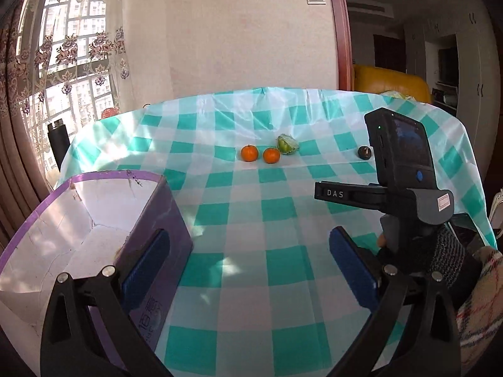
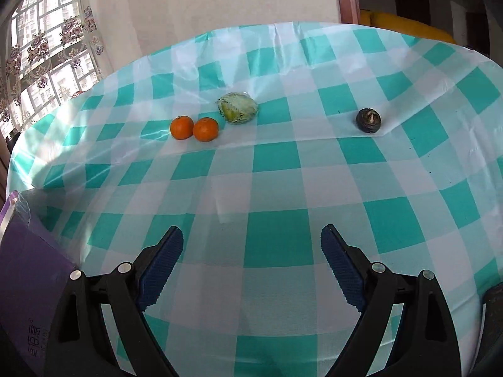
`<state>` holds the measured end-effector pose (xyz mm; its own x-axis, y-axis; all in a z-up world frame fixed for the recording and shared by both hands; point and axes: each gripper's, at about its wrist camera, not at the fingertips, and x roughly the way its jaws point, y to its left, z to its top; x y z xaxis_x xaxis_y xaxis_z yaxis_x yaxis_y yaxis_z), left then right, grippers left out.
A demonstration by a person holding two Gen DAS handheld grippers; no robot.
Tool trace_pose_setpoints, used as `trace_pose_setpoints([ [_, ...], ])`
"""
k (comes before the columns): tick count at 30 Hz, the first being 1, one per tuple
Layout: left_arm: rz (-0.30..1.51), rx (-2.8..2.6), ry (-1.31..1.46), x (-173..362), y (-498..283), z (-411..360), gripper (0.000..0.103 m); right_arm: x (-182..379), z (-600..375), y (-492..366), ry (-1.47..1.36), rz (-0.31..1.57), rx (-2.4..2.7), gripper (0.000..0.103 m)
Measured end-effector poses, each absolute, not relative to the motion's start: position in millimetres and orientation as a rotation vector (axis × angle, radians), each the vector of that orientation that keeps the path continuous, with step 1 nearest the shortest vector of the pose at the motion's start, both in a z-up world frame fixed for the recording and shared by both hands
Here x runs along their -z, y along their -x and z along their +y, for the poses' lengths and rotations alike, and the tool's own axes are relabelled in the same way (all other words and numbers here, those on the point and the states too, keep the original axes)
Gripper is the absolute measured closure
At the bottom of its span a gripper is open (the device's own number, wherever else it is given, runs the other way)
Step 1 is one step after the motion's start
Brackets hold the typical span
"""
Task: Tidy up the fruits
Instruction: 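Bring both tools back over the remaining fruits on the tablecloth, then grasp the dark round fruit with the right tool, then grasp a small orange with the left tool while the right tool holds the dark fruit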
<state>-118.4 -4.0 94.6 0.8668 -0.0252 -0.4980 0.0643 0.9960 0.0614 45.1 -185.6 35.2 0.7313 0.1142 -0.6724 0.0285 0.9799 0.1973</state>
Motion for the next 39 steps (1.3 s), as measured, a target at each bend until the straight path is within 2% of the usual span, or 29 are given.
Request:
trace_pose_setpoints([
  [8,0.653,0.022,0.069,-48.8,3.8,-22.9,0.002,-32.1,-251.2,-89.6,-0.208,0.703,0.188,0.017],
  [13,0.708,0.012,0.022,-28.3,-33.9,-33.7,0.002,-28.7,-272.5,-134.2,-0.129,0.736,0.282,0.017],
  [22,0.798,0.065,0.13,-20.6,-90.2,-18.9,0.002,-20.8,-261.5,-219.0,0.029,0.818,0.361,0.021],
  [25,0.812,0.065,0.141,-20.3,-113.6,-19.6,0.002,-14.2,-268.0,-234.6,0.017,0.872,0.376,0.029],
  [27,0.821,0.069,0.157,-19.8,-129.7,-21.3,0.002,-12.0,-270.1,-236.6,0.008,0.886,0.369,0.041],
  [28,0.829,0.07,0.164,-19.4,-138.4,-22.9,0.002,-11.7,-270.0,-235.5,0.001,0.884,0.356,0.043],
  [30,0.844,0.082,0.172,-18.1,-154.8,-26.9,0.002,-11.4,-268.3,-231.8,-0.006,0.877,0.328,0.065],
  [36,0.838,0.093,0.169,-20.1,-196.2,-37.3,0.003,-12.0,-276.4,-221.8,-0.106,0.866,0.288,0.065],
  [39,0.837,0.075,0.158,-20.8,-219.9,-41.1,0.013,-12.1,-275.9,-218.4,-0.121,0.865,0.265,0.065],
])
